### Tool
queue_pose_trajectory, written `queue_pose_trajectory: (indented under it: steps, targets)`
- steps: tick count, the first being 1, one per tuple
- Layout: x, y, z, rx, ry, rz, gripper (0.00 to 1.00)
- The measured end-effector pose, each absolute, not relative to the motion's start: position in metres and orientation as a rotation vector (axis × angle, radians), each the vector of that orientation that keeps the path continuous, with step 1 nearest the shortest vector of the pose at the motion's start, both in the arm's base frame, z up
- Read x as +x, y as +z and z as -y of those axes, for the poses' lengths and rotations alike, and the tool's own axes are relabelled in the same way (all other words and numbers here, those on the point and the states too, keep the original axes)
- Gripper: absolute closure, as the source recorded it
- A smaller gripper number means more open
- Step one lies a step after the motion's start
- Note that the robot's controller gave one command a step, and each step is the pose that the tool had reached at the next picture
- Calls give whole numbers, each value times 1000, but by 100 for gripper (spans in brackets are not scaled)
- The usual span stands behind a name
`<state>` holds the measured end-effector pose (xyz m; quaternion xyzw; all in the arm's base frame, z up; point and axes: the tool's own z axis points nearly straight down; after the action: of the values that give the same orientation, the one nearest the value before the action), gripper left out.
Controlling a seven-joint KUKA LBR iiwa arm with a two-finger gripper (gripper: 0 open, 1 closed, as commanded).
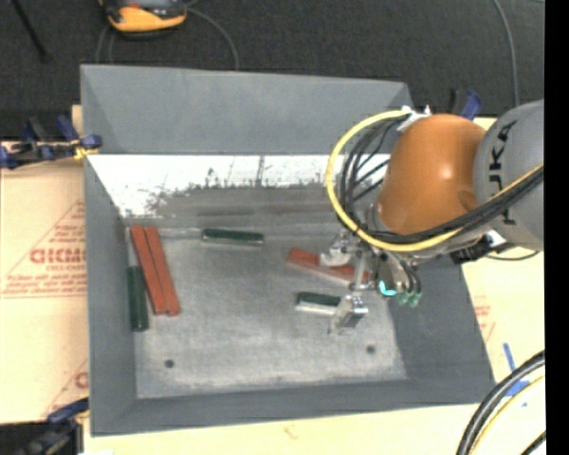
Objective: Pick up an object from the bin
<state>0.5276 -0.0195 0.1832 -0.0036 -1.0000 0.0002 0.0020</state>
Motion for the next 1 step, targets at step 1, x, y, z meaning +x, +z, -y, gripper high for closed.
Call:
queue_pose_trajectory:
  steps: [1]
  targets:
    - [529,186,20,-11,1,3143,0]
